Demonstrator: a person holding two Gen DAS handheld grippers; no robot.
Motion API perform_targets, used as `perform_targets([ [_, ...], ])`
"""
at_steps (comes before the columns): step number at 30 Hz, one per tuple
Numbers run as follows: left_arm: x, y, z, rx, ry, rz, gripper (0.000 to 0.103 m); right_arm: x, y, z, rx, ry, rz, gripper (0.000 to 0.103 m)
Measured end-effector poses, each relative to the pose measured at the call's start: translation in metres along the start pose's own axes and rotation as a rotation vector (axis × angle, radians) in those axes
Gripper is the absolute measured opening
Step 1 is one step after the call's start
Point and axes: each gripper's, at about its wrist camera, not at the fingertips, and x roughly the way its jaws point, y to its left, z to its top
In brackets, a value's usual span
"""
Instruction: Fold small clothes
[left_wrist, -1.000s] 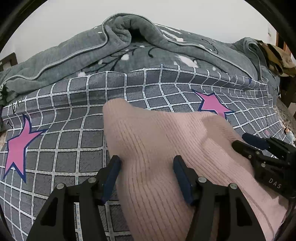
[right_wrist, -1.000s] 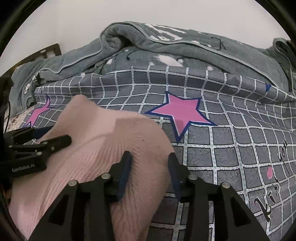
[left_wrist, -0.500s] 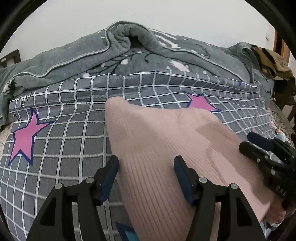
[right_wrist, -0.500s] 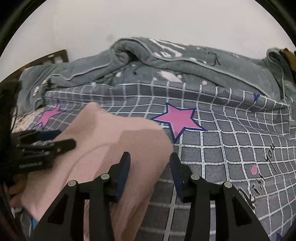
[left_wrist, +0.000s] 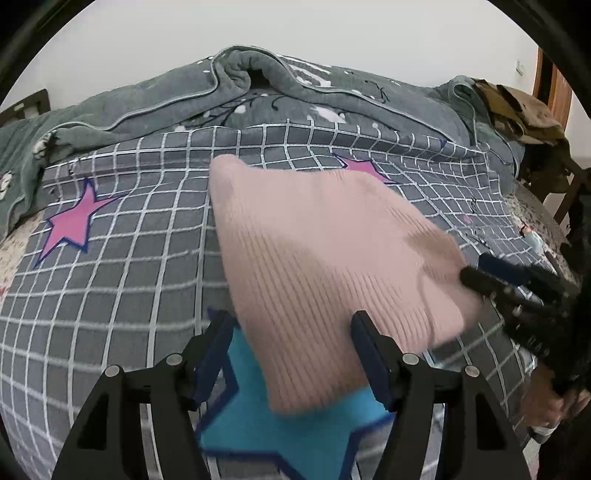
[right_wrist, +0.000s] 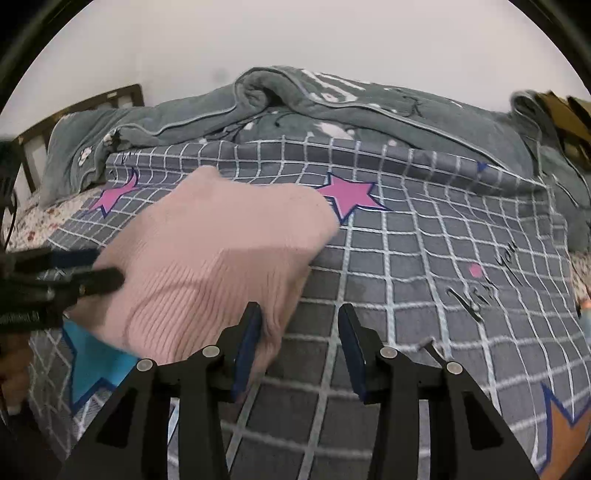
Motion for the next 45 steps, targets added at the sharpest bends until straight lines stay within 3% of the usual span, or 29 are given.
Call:
perform_targets([
  [4, -0.017, -0.006, -0.009, -0.036, 0.009, 0.011, 0.065, -0.027, -0.003, 0.001, 0.061, -0.009, 0.021, 0.042],
  [12, -0.059, -0.032, -0.016, -0.038, -0.039, 0.037, 0.065, -0.077, -0.001, -0.003, 0.073, -0.042, -0.032, 0.044],
  [15, -0.076, -0.043, -0.019, -0.036, -0.069, 0.074, 0.073, -0.095, -0.005, -0.009, 0.088, -0.043, -0.042, 0.046],
  [20, -0.104, -0.057, -0.034, -0.021, -0.090, 0.105, 0.078, -0.130, -0.006, -0.023, 0.097, -0.086, -0.040, 0.087],
  [25, -0.136, -0.066, -0.050, -0.033, -0.110, 0.138, 0.085, -0.169, 0.000, -0.034, 0.061, -0.106, -0.054, 0.096],
  [32, -0.172, -0.072, -0.060, -0.031, -0.147, 0.166, 0.090, -0.204, 0.005, -0.040, 0.086, -0.122, -0.037, 0.097],
  [45, -0.181, -0.069, -0.059, -0.041, -0.165, 0.174, 0.090, -0.208, 0.007, -0.043, 0.095, -0.112, -0.065, 0.097],
])
